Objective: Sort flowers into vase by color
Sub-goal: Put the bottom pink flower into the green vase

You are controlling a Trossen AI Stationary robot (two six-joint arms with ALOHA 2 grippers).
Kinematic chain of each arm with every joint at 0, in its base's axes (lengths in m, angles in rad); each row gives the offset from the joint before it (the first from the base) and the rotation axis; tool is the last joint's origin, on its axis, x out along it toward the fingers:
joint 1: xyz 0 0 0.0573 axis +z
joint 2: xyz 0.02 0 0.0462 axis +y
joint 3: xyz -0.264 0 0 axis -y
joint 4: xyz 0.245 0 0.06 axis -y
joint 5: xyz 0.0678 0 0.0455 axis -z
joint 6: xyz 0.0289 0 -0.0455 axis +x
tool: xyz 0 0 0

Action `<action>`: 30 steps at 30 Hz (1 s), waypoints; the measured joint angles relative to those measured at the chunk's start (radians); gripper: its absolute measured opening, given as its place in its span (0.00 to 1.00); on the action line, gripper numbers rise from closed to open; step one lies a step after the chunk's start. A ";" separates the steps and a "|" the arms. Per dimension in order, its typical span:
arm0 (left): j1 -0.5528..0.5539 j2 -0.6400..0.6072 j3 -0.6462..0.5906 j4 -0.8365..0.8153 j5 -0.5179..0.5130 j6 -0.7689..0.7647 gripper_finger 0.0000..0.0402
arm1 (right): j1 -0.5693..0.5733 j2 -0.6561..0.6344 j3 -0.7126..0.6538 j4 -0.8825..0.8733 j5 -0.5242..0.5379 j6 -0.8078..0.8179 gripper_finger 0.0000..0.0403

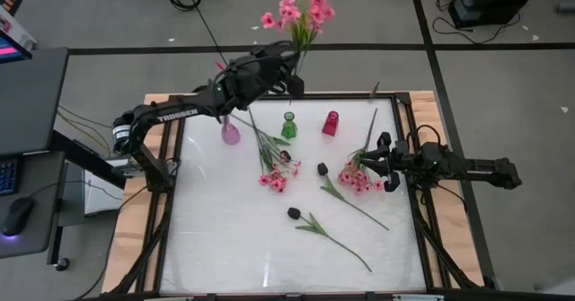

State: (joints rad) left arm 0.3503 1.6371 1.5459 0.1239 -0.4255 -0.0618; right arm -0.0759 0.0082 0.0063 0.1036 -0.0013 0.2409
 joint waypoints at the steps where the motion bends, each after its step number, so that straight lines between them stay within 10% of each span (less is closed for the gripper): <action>1: 0.003 0.000 0.000 -0.001 0.000 0.001 0.03 | 0.000 0.000 0.000 0.000 0.000 0.000 0.27; 30: -0.012 -0.002 -0.133 0.059 0.000 -0.055 0.03 | 0.000 0.000 0.000 0.000 0.000 0.000 0.27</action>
State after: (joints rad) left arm 0.3383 1.6352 1.4132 0.1825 -0.4259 -0.1164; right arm -0.0757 0.0082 0.0063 0.1032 -0.0015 0.2409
